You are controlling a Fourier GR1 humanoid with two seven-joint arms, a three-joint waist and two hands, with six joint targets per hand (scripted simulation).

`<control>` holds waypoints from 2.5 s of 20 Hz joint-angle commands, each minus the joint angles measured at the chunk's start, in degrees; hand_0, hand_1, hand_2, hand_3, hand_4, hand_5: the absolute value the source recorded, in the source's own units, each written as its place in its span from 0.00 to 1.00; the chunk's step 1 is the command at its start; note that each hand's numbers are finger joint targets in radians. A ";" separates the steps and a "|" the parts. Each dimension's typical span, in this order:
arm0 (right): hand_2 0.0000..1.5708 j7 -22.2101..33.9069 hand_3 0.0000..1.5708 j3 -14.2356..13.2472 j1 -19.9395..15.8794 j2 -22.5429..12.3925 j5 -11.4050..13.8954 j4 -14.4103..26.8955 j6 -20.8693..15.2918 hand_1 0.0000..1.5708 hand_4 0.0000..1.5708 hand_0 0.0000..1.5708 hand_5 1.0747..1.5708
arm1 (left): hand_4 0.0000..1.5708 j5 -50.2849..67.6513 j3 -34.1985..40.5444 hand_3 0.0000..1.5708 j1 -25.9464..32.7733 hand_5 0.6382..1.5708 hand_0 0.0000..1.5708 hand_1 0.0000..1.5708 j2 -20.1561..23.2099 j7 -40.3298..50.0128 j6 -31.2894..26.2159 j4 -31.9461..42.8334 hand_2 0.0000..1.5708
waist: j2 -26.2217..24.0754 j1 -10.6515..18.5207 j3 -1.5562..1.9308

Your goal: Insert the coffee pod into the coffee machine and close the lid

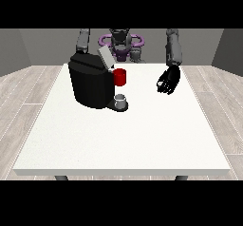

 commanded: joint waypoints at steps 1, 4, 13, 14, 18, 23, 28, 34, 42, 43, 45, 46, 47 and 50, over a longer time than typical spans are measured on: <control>0.00 -3.28 0.00 -0.79 1.27 -0.41 -0.74 3.95 1.29 0.00 0.00 0.00 1.00 | 0.22 -3.85 -2.27 0.55 -1.46 1.00 0.53 0.53 1.75 1.69 -3.06 1.97 0.64 | -0.96 -0.21 0.03; 0.00 -1.70 0.00 -1.74 -0.74 -0.46 -2.83 3.24 3.02 0.00 0.00 0.00 1.00 | 0.18 -7.20 -4.43 0.52 -1.15 1.00 0.56 0.56 0.33 1.87 -2.16 4.24 0.64 | -1.80 -0.24 0.02; 0.00 -1.33 0.00 -2.93 -1.67 0.46 -1.91 6.46 1.01 0.00 0.00 0.00 1.00 | 0.25 -10.07 -2.65 0.64 -6.27 1.00 0.66 0.66 -0.57 -0.68 -2.65 9.89 0.71 | -3.37 0.41 0.00; 0.00 -5.06 0.00 -4.23 -0.18 0.36 -2.84 9.46 1.22 0.00 0.00 0.00 1.00 | 0.25 -10.12 -2.89 0.69 -4.41 1.00 0.72 0.72 -0.85 -2.94 -1.84 9.13 0.76 | -3.29 2.06 0.01; 0.00 -1.30 0.00 -2.49 -0.11 -0.60 2.12 9.05 -1.91 0.00 0.00 0.00 1.00 | 0.31 -6.21 0.39 0.83 -7.65 1.00 0.87 0.87 -1.34 -5.54 -3.82 9.36 0.87 | -3.80 1.60 -0.02; 0.00 1.44 0.00 0.02 1.49 1.63 3.91 9.00 -4.12 0.00 0.00 0.00 1.00 | 0.34 -4.59 0.92 0.86 -8.17 1.00 0.92 0.92 -5.13 -4.28 -8.30 10.13 0.91 | -8.42 1.50 -0.01; 0.00 -3.30 0.00 -4.05 -0.73 -1.47 2.17 14.95 -1.60 0.00 0.00 0.00 1.00 | 0.32 -4.09 1.40 0.84 -15.92 1.00 0.87 0.87 -3.58 0.33 -16.93 7.19 0.88 | -8.59 1.66 0.04; 0.00 -6.20 0.00 -6.28 1.20 -2.52 -0.27 18.80 0.67 0.00 0.00 0.00 1.00 | 0.34 -5.19 -1.72 0.85 -15.74 1.00 0.90 0.90 -11.30 6.88 -20.35 2.60 0.89 | -14.48 3.48 0.06; 0.00 -3.23 0.00 -3.62 -1.63 0.50 -0.55 14.61 1.51 0.00 0.00 0.00 1.00 | 0.33 -2.09 3.81 0.88 -24.80 1.00 0.88 0.88 -10.16 11.01 -25.08 3.42 0.89 | -13.44 -0.61 0.02; 0.00 -1.58 0.00 -0.27 -1.08 1.65 0.64 12.82 -2.66 0.00 0.00 0.00 1.00 | 0.33 -1.94 4.44 0.87 -25.07 1.00 0.63 0.63 -9.11 10.17 -25.31 4.12 0.77 | -13.59 -0.90 0.01; 0.00 -6.92 0.00 -2.52 2.35 0.86 0.43 14.60 -0.14 0.00 0.00 0.00 1.00 | 0.32 -1.81 4.69 0.82 -25.82 1.00 0.78 0.78 -11.16 14.38 -25.21 3.19 0.81 | -14.74 -1.84 0.03; 0.00 -5.58 0.00 -3.62 -1.69 -0.58 -0.09 13.80 0.62 0.00 0.00 0.00 1.00 | 0.32 -0.64 7.17 0.81 -30.43 1.00 0.79 0.79 -6.53 13.35 -27.97 4.23 0.81 | -11.52 -2.73 0.03; 0.00 -3.75 0.00 -1.90 -1.59 0.74 1.74 12.75 -1.07 0.00 0.00 0.00 1.00 | 0.31 -1.57 6.50 0.80 -29.97 1.00 0.76 0.76 -8.13 14.30 -26.09 4.27 0.79 | -11.80 -3.37 0.01; 0.00 0.34 0.00 -3.11 -4.89 -2.06 0.06 9.37 2.12 0.00 0.00 0.00 1.00 | 0.31 -1.75 7.82 0.81 -31.55 1.00 0.80 0.80 -7.35 15.08 -24.07 5.86 0.82 | -9.94 -6.47 0.00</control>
